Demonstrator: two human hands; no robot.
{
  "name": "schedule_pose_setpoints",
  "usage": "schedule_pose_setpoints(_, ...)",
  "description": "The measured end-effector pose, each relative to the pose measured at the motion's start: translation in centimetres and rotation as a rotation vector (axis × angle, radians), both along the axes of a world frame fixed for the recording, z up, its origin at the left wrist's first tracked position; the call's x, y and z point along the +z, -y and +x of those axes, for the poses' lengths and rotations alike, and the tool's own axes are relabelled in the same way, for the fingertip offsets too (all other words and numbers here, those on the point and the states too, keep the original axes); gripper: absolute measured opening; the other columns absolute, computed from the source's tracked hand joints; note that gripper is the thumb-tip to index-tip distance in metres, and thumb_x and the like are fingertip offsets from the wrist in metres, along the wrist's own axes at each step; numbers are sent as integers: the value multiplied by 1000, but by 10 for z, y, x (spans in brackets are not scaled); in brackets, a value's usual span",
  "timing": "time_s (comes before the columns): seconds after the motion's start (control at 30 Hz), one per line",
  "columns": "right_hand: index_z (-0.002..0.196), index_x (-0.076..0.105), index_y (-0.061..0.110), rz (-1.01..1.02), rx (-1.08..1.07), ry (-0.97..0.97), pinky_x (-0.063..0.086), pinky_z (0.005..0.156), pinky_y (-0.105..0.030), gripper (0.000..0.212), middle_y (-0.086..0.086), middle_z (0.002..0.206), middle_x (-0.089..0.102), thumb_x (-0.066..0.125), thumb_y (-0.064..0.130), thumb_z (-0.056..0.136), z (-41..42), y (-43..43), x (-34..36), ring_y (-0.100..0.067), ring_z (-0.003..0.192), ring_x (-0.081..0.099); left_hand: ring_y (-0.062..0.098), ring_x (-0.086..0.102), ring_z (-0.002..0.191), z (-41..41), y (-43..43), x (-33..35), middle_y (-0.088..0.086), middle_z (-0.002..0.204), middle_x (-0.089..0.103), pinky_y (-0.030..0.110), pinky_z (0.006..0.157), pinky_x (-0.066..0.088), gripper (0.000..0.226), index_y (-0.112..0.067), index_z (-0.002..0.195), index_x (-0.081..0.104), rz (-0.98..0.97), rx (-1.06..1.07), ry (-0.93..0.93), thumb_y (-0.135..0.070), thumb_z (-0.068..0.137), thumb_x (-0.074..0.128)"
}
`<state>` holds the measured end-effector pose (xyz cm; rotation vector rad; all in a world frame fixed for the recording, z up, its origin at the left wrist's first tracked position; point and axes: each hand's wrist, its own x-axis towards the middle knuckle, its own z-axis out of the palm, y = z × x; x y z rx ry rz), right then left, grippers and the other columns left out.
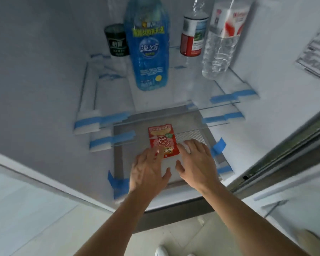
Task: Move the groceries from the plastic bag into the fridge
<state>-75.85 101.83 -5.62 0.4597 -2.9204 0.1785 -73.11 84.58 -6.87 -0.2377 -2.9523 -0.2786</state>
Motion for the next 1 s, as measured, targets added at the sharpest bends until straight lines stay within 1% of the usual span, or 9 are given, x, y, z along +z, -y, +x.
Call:
schedule_pose_setpoints(0.13, 136, 54, 19, -10, -7, -73, 44, 109, -45, 62, -9, 134, 63, 73, 45, 84, 24, -9, 34, -29, 125, 58, 23, 51, 128, 22, -4, 32, 3, 144, 49, 45, 109, 40, 69, -26, 147, 31, 7, -34, -13, -58, 85, 35)
schedule_pose_setpoints(0.2, 137, 55, 18, 4, -24, -87, 44, 109, -46, 62, -11, 134, 62, 71, 47, 85, 33, -14, 46, -30, 125, 58, 25, 50, 130, 24, -2, 40, 4, 146, 48, 47, 110, 40, 69, -27, 147, 30, 4, -53, -22, -60, 86, 32)
schedule_pose_setpoints(0.27, 137, 55, 18, 34, -42, -100, 45, 108, -47, 62, -11, 134, 63, 69, 48, 85, 43, -18, 53, -31, 125, 59, 25, 51, 130, 25, -2, 45, 4, 145, 50, 48, 108, 42, 68, -26, 146, 34, 7, -92, -54, -60, 87, 35)
schedule_pose_setpoints(0.4, 138, 54, 18, 68, -58, -78, 48, 107, -52, 60, -12, 135, 62, 67, 46, 86, 63, -28, 57, -33, 127, 58, 28, 57, 124, 27, -12, 51, 5, 138, 57, 50, 99, 49, 64, -21, 139, 48, -5, -179, -127, -57, 86, 43)
schedule_pose_setpoints(0.57, 137, 56, 19, 72, -137, -82, 47, 109, -51, 62, -11, 134, 63, 71, 48, 84, 100, -47, 61, -32, 125, 60, 28, 58, 125, 46, -40, 61, 5, 136, 61, 50, 100, 48, 61, -20, 135, 54, 2, -271, -132, -58, 88, 42)
schedule_pose_setpoints(0.63, 136, 57, 19, 73, -180, -117, 46, 110, -50, 61, -11, 132, 63, 71, 47, 84, 117, -57, 63, -31, 125, 59, 29, 59, 125, 56, -53, 64, 6, 134, 62, 50, 102, 49, 58, -18, 133, 56, 22, -339, -149, -55, 90, 43)
schedule_pose_setpoints(0.77, 138, 55, 20, 57, -275, -190, 45, 109, -48, 56, -8, 133, 63, 63, 44, 88, 159, -84, 68, -29, 127, 57, 29, 59, 123, 77, -87, 73, 6, 135, 62, 52, 100, 50, 59, -20, 133, 52, 34, -422, -132, -57, 90, 38)
schedule_pose_setpoints(0.9, 137, 56, 20, 51, -374, -268, 45, 109, -49, 51, -8, 132, 63, 58, 39, 90, 220, -117, 79, -30, 126, 58, 27, 56, 128, 113, -127, 88, 3, 139, 58, 48, 107, 45, 61, -23, 138, 50, 22, -515, -131, -56, 86, 50)
schedule_pose_setpoints(1.0, 136, 58, 20, 56, -430, -306, 45, 110, -51, 49, -8, 133, 64, 58, 36, 90, 261, -132, 92, -31, 128, 58, 27, 53, 131, 135, -146, 102, 1, 143, 56, 47, 109, 41, 63, -24, 140, 50, 49, -580, -162, -56, 87, 48)
